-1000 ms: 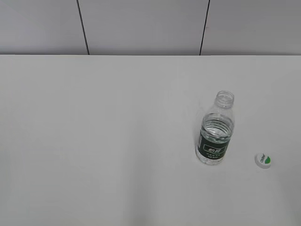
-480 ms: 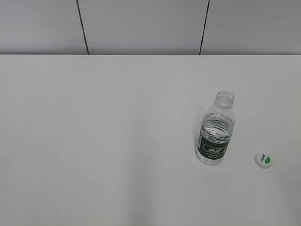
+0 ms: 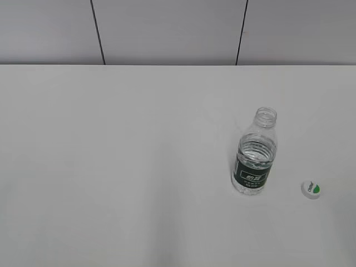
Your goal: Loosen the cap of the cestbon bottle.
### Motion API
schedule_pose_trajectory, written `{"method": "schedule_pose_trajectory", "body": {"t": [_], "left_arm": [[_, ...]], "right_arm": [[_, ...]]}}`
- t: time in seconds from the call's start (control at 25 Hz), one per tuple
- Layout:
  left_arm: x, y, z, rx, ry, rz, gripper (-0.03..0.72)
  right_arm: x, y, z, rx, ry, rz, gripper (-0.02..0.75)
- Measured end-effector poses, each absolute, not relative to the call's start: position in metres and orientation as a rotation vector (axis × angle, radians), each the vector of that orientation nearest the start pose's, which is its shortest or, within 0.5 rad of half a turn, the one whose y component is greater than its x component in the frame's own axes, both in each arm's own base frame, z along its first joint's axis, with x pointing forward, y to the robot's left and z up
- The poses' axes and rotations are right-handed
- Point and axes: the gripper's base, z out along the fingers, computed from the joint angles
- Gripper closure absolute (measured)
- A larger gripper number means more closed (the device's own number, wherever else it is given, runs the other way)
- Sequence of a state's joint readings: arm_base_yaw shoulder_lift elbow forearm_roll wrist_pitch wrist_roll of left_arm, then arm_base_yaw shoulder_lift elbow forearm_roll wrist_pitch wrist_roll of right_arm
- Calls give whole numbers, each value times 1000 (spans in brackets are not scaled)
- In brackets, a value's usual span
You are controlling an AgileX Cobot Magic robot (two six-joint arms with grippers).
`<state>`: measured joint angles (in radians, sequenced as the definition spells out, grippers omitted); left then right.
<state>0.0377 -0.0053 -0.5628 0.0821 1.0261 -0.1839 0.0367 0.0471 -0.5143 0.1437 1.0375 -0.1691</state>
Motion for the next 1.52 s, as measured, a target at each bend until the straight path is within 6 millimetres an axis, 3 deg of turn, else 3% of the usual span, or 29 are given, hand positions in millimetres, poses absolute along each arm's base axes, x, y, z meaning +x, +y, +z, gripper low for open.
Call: {"method": "schedule_pose_trajectory", "body": {"t": [0.24, 1.52], "left_arm": [[-13, 6, 297, -222, 1926, 0, 435], [-13, 6, 297, -222, 1927, 0, 448]], "right_arm": [[-8, 11, 284, -206, 1980, 87, 307], [-6, 15, 285, -119, 1972, 80, 307]]}}
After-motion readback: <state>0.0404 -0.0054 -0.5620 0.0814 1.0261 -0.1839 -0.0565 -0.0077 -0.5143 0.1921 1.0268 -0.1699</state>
